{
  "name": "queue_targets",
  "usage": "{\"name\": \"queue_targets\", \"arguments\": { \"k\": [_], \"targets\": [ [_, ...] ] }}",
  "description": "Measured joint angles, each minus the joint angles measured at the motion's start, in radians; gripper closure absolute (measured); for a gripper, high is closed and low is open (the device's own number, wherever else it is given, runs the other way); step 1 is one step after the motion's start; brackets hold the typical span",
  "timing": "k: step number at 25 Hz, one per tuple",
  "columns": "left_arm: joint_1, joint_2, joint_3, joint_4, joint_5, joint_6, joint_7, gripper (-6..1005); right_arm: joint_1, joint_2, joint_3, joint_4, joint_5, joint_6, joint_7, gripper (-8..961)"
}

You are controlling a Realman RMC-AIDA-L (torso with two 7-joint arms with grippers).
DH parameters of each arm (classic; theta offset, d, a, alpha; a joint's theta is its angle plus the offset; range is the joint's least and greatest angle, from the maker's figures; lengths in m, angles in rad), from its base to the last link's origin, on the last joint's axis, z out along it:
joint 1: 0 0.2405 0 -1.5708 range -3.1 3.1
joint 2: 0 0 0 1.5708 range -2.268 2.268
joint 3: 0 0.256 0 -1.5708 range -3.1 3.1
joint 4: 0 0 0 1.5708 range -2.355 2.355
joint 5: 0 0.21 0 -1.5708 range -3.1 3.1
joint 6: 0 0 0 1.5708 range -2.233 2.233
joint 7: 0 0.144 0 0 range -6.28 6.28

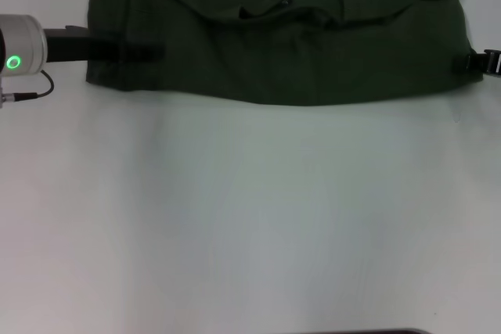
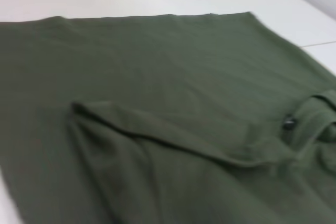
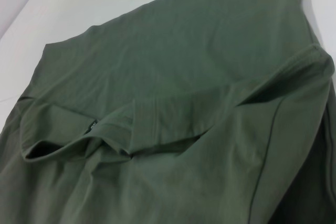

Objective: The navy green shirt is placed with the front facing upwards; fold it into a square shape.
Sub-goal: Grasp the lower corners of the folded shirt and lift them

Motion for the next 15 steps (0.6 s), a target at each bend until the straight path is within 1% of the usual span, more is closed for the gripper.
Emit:
{"name": "queue_targets", "arguments": {
  "k": [5,9,15],
  "targets": [
    [0.002,0.003,-0.003,-0.022,0.030,-0.031,-0.007,77,0.000,0.000,0.000,0.002,0.000,0.000,0.000,908],
    [0.010,0.009,-0.007,-0.032,0.034,-0.030,-0.007,78,0.000,0.000,0.000,0.003,0.000,-0.001,0.000,908],
    [0.022,0.011,-0.010,-0.032,0.052,-0.023,-0.008,80,0.000,0.002,0.000,0.002,0.000,-0.001,0.000,908]
  ]
}}
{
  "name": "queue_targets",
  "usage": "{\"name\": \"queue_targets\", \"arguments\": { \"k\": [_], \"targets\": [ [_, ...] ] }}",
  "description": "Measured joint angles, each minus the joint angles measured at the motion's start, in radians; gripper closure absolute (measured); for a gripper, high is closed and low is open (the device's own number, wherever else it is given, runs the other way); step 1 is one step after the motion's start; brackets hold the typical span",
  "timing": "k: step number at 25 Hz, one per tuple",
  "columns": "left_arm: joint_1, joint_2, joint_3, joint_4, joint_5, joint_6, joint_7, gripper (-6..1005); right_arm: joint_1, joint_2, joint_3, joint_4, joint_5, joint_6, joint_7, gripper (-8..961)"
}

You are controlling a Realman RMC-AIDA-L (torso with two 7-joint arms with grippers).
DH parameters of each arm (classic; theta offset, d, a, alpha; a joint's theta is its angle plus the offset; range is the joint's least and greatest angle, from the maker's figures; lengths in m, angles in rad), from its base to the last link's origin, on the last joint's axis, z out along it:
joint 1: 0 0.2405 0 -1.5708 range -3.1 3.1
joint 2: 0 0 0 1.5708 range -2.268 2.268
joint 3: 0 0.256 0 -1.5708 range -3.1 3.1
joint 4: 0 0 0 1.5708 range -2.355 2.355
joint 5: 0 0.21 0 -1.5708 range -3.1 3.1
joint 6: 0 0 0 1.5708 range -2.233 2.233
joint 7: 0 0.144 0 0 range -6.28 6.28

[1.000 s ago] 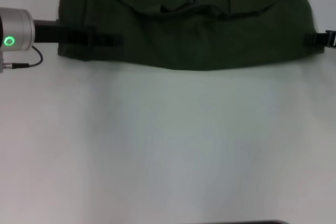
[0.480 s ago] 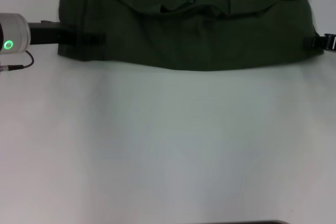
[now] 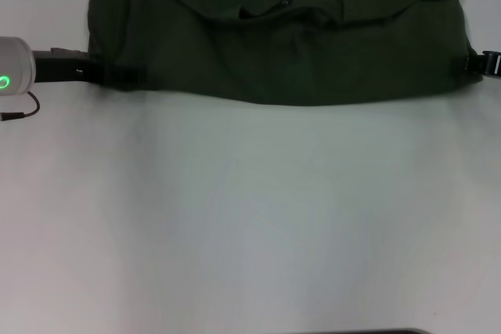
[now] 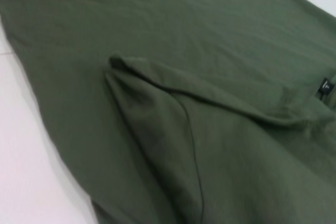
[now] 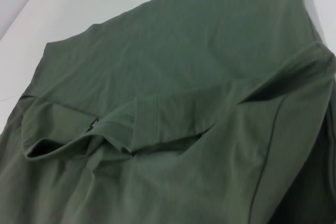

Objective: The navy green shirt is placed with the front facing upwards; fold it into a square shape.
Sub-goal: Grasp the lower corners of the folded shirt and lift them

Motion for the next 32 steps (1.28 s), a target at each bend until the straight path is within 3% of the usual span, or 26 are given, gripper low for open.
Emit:
{"name": "queue_targets", "arguments": {
  "k": [29,32],
  "targets": [
    [-0.014,0.005,0.005,0.003,0.029,0.083,0.002,90,0.003,-0.002,-0.003,0.000,0.000,0.001,0.000,909],
    [-0.015,0.005,0.006,0.002,0.029,0.079,0.002,135,0.003,-0.002,-0.003,0.000,0.000,0.001,0.000,908]
  ]
}}
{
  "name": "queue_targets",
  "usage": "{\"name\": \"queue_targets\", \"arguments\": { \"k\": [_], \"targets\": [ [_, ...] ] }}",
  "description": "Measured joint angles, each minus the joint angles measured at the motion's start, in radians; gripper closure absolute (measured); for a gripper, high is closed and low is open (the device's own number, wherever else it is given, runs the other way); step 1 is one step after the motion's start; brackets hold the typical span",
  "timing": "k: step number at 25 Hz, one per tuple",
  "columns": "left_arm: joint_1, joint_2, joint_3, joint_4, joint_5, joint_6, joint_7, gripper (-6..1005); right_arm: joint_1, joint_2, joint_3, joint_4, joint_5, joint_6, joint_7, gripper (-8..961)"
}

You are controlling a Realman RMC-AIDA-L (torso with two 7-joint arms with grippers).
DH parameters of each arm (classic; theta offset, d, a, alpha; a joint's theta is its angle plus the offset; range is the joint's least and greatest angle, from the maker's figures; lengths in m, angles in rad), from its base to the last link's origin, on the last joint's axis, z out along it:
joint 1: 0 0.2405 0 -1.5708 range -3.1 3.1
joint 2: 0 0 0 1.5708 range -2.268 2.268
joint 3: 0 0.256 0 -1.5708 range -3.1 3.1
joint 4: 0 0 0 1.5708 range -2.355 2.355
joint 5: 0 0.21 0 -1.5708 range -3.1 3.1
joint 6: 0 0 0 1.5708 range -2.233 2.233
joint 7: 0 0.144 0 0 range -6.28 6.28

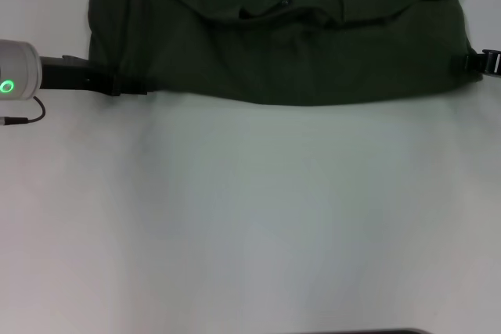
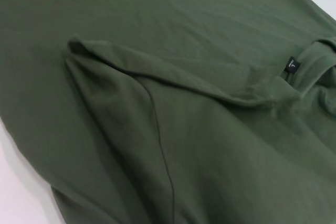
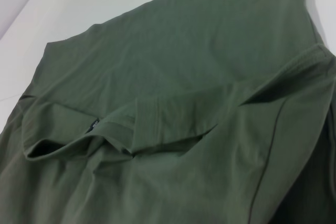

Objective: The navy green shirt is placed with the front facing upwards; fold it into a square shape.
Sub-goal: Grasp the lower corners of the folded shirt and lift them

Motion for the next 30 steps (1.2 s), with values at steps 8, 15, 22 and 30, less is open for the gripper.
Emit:
{"name": "queue_targets", "arguments": {
  "k": [8,15,22,30],
  "targets": [
    [-0.001,0.000,0.000,-0.002,0.001,-0.033,-0.002,271,0.000,0.000,0.002,0.002,0.000,0.000,0.000,908],
    [-0.001,0.000,0.002,-0.004,0.002,-0.054,-0.003,430,0.000,0.001,0.003,0.001,0.000,0.000,0.000,908],
    [0.001,0.000,0.002,-0.005,0.004,-0.055,0.001,508,0.000,0.002,0.003,0.002,0.000,0.001,0.000,908],
    [0.006,0.000,0.000,0.000,0.005,-0.059,-0.001,582,0.000,0.002,0.003,0.002,0.000,0.002,0.000,909]
  ]
}}
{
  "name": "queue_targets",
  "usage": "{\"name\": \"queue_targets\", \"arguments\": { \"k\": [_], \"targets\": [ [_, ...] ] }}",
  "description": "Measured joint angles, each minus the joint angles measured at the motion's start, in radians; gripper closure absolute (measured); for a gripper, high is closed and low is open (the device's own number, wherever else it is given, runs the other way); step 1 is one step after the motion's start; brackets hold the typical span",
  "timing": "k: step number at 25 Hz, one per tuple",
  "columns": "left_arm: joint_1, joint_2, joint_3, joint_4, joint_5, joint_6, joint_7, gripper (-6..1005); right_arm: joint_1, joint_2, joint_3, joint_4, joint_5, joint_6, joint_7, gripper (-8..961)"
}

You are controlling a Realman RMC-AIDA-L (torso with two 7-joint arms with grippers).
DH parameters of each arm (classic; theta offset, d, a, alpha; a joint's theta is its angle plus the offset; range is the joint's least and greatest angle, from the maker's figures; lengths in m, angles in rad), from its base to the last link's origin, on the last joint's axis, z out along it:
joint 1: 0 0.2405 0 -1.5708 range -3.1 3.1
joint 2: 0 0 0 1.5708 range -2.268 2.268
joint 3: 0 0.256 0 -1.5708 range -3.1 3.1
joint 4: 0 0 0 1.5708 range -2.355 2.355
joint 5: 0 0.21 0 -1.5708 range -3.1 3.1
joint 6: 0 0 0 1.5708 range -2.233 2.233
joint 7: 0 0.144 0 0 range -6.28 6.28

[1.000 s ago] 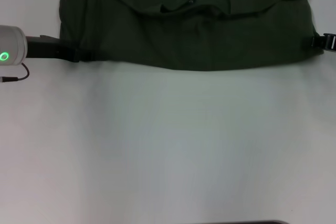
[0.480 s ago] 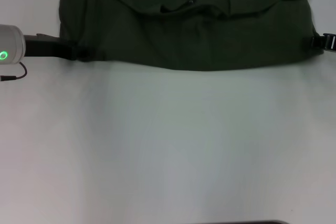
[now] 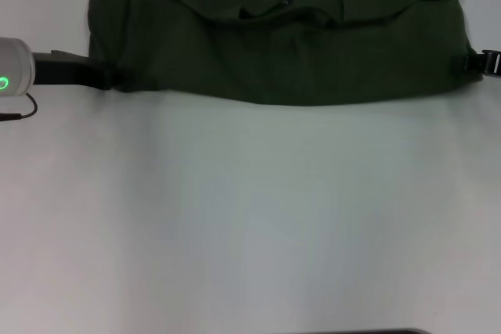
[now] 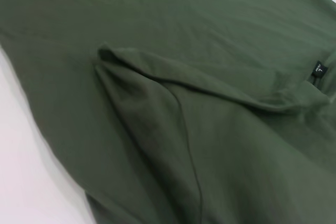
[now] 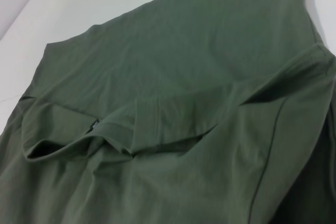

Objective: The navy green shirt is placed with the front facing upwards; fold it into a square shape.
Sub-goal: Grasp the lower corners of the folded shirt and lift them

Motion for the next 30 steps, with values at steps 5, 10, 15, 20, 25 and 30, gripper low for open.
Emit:
{"name": "queue_targets", "arguments": {
  "k": [5,10,15,20,25,30],
  "targets": [
    [-0.003,-0.001,0.000,-0.004,0.043,-0.013,-0.026,629,-0.002,0.000,0.000,-0.001,0.000,0.000,0.000,909],
    [0.001,-0.006,-0.004,0.000,0.052,-0.020,-0.027,788,-0.003,0.000,0.000,-0.001,0.000,0.001,0.000,909],
    [-0.003,-0.007,0.001,0.006,0.052,-0.011,-0.027,961,-0.003,0.000,0.000,-0.001,0.000,0.001,0.000,909],
    [-0.007,-0.006,0.002,0.003,0.053,-0.009,-0.027,997,-0.003,0.000,0.000,-0.001,0.000,0.002,0.000,909],
    [0.007,-0.003,-0.008,0.028,0.053,0.014,-0.030,996,-0.011,0.000,0.003,-0.006,0.000,0.001,0.000,909],
    [0.045,0.001,-0.012,0.084,0.049,0.074,-0.050,996,-0.032,0.000,0.024,-0.009,0.000,-0.007,-0.002,909]
  ]
}}
